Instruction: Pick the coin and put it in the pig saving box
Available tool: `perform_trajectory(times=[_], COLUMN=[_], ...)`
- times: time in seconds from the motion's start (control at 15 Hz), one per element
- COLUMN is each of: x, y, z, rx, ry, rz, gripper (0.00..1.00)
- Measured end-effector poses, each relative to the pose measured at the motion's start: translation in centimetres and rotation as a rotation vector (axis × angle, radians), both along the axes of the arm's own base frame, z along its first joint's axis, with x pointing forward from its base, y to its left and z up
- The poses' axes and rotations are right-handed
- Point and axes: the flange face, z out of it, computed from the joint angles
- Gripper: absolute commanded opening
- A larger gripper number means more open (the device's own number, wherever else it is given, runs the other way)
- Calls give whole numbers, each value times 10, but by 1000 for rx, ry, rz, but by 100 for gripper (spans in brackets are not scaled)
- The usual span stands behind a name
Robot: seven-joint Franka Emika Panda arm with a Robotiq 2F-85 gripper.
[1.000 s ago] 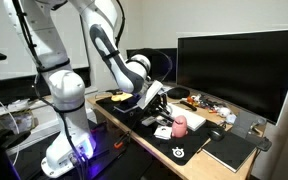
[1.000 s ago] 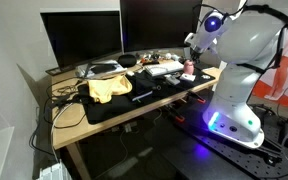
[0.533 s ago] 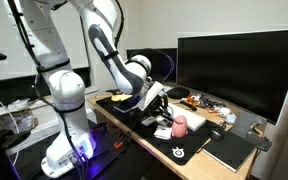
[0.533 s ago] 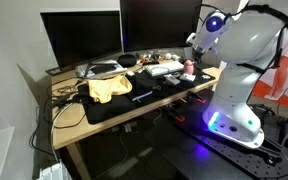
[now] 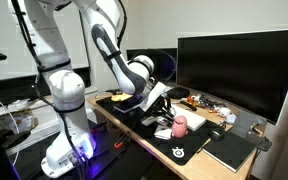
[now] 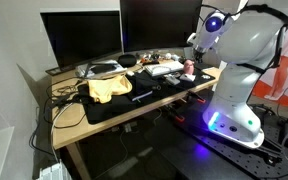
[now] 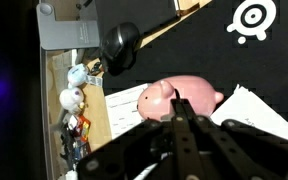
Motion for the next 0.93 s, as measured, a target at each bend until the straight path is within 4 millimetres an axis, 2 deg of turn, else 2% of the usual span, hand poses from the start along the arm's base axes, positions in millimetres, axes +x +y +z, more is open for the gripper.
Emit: perform_trajectory(times=[0.53, 0.93], x=[5, 8], y=[-7, -7], z=[-17, -21], rx=[-21, -23], ry=[50, 65], rz=[-9, -8], gripper=[0, 0])
